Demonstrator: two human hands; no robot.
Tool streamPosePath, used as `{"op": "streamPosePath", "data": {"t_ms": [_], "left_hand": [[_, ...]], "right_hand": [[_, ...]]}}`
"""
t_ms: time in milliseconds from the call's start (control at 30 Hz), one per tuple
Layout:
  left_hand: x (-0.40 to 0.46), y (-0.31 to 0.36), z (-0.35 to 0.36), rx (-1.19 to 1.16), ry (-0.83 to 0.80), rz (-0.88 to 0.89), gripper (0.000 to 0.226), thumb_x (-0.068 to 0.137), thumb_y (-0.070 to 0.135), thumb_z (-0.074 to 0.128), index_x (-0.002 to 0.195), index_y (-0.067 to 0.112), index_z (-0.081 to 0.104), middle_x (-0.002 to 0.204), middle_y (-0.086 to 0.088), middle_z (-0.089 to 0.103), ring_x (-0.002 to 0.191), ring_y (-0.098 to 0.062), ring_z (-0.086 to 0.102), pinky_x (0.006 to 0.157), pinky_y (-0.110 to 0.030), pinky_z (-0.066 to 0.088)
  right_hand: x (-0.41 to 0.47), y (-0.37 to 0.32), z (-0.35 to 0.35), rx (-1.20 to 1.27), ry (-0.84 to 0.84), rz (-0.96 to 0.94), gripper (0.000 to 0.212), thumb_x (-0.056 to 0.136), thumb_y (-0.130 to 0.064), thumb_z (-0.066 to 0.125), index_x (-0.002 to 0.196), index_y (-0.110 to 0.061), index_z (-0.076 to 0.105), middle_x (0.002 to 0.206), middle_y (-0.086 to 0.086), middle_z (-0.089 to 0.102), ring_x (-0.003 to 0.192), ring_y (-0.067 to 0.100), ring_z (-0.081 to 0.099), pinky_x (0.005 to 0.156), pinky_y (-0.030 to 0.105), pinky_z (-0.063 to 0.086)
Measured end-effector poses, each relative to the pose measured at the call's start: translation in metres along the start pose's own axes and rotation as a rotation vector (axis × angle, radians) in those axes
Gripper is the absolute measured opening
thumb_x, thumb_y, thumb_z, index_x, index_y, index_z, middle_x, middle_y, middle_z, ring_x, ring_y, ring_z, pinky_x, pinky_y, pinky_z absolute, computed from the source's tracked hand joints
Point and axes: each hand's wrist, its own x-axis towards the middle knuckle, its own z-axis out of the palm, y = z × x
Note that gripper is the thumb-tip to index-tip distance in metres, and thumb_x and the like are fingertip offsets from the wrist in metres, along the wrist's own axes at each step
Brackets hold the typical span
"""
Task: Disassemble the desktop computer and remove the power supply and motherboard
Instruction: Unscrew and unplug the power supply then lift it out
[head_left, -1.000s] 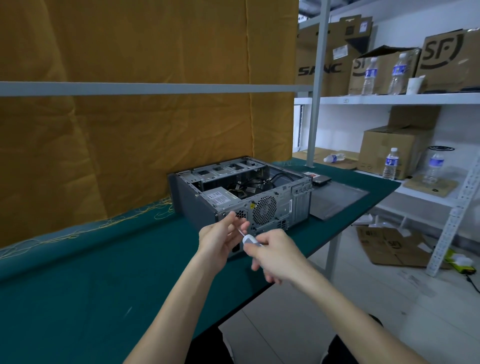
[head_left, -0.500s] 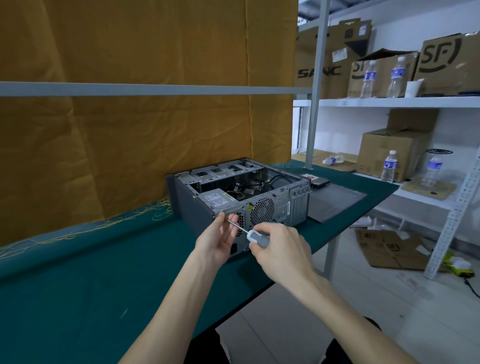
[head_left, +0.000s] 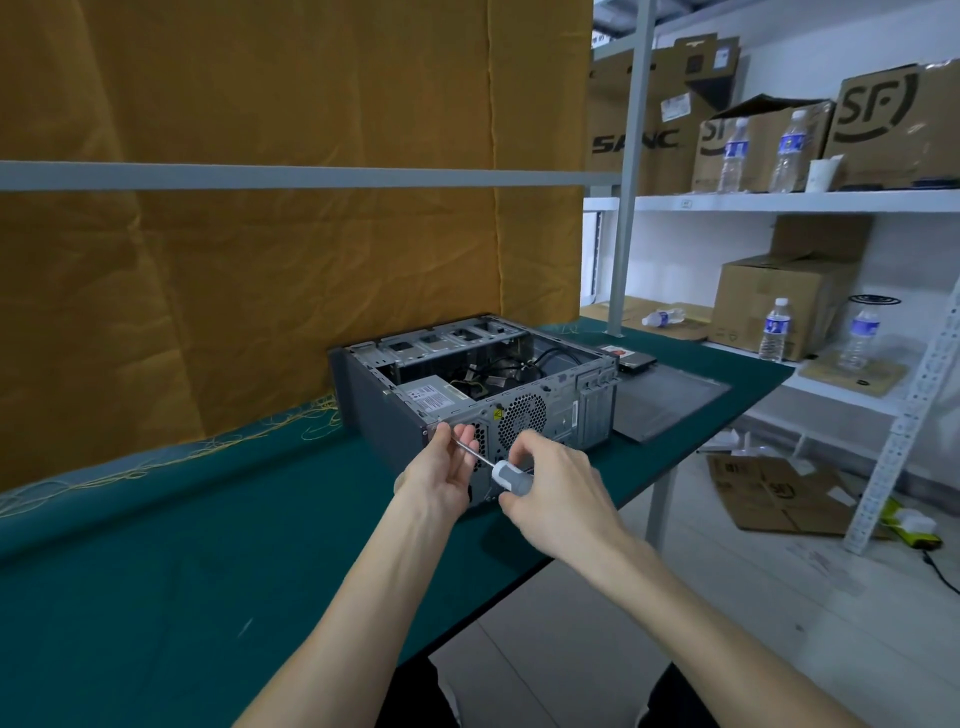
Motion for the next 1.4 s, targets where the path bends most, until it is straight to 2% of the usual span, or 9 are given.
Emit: {"op": "streamPosePath", "data": {"t_ms": [100, 200, 333, 433, 667, 933, 1233, 1333, 1400], "left_hand": [[0.001, -0.002, 0.001, 0.018, 0.01, 0.01, 0.015, 0.1, 0.011, 0.062, 0.104, -0.003, 0.066, 0.109, -0.016, 0.072, 0.088, -0.022, 0.072, 0.076, -0.031, 0.057], [0.001, 0.0, -0.003, 0.036, -0.003, 0.013, 0.014, 0.103, 0.011, 0.057, 0.097, 0.0, 0.063, 0.108, -0.018, 0.072, 0.083, -0.023, 0.072, 0.07, -0.034, 0.057], [0.0, 0.002, -0.003, 0.053, 0.003, 0.012, 0.018, 0.1, 0.014, 0.063, 0.106, -0.003, 0.064, 0.097, -0.015, 0.073, 0.078, -0.021, 0.072, 0.061, -0.031, 0.06], [0.0, -0.001, -0.001, 0.05, 0.032, 0.028, 0.021, 0.097, 0.013, 0.067, 0.107, -0.005, 0.067, 0.104, -0.016, 0.074, 0.082, -0.02, 0.073, 0.071, -0.03, 0.061], [-0.004, -0.001, -0.006, 0.093, -0.02, 0.061, 0.013, 0.101, 0.008, 0.059, 0.108, -0.002, 0.065, 0.103, -0.015, 0.075, 0.086, -0.022, 0.075, 0.071, -0.031, 0.061], [-0.001, 0.009, -0.072, 0.223, -0.157, 0.042, 0.015, 0.097, 0.004, 0.06, 0.111, -0.001, 0.059, 0.104, -0.017, 0.077, 0.095, -0.026, 0.076, 0.068, -0.033, 0.063], [0.022, -0.003, -0.139, 0.372, -0.111, 0.05, 0.015, 0.09, 0.006, 0.074, 0.104, -0.001, 0.073, 0.086, -0.01, 0.072, 0.079, -0.015, 0.072, 0.07, -0.026, 0.061], [0.027, 0.002, -0.143, 0.415, -0.098, 0.173, 0.013, 0.09, 0.008, 0.074, 0.102, 0.005, 0.074, 0.084, -0.007, 0.071, 0.076, -0.01, 0.07, 0.067, -0.021, 0.057], [0.032, 0.003, -0.147, 0.737, 0.007, 0.41, 0.009, 0.088, 0.013, 0.078, 0.097, 0.011, 0.077, 0.086, 0.0, 0.077, 0.076, -0.005, 0.071, 0.067, -0.02, 0.057]], "right_hand": [[-0.001, -0.001, 0.002, 0.006, -0.102, 0.047, 0.015, 0.093, -0.034, 0.065, 0.098, -0.024, 0.054, 0.101, 0.0, 0.048, 0.076, 0.022, 0.05, 0.062, 0.032, 0.036], [0.001, 0.002, 0.0, 0.042, -0.265, 0.092, 0.036, 0.1, -0.04, 0.048, 0.073, -0.017, 0.045, 0.082, 0.002, 0.051, 0.059, 0.019, 0.045, 0.048, 0.029, 0.03], [-0.004, 0.002, 0.0, -0.054, -0.138, -0.017, 0.017, 0.096, -0.029, 0.059, 0.088, -0.018, 0.048, 0.082, -0.001, 0.051, 0.067, 0.021, 0.049, 0.052, 0.032, 0.032], [-0.011, 0.001, 0.004, -0.133, -0.008, -0.061, 0.029, 0.093, -0.02, 0.065, 0.1, -0.023, 0.038, 0.099, 0.001, 0.049, 0.08, 0.029, 0.055, 0.063, 0.035, 0.035], [-0.01, 0.006, 0.007, -0.208, 0.077, -0.172, 0.024, 0.101, -0.039, 0.05, 0.113, -0.019, 0.056, 0.109, 0.002, 0.064, 0.093, 0.029, 0.066, 0.067, 0.034, 0.037], [-0.018, 0.042, 0.024, 0.001, -0.057, -0.154, 0.013, 0.09, -0.044, 0.061, 0.101, -0.037, 0.06, 0.084, -0.015, 0.064, 0.07, 0.006, 0.057, 0.055, 0.023, 0.038], [-0.033, 0.072, 0.064, 0.077, -0.202, -0.215, 0.015, 0.09, -0.043, 0.063, 0.102, -0.038, 0.057, 0.088, -0.014, 0.059, 0.075, 0.009, 0.058, 0.069, 0.037, 0.053], [-0.031, 0.083, 0.065, 0.076, -0.184, -0.217, 0.014, 0.091, -0.039, 0.066, 0.103, -0.038, 0.058, 0.089, -0.017, 0.06, 0.076, 0.006, 0.057, 0.066, 0.026, 0.049], [-0.029, 0.088, 0.066, 0.093, -0.172, -0.175, 0.013, 0.092, -0.037, 0.067, 0.102, -0.037, 0.058, 0.088, -0.017, 0.061, 0.075, 0.006, 0.058, 0.063, 0.021, 0.046]]}}
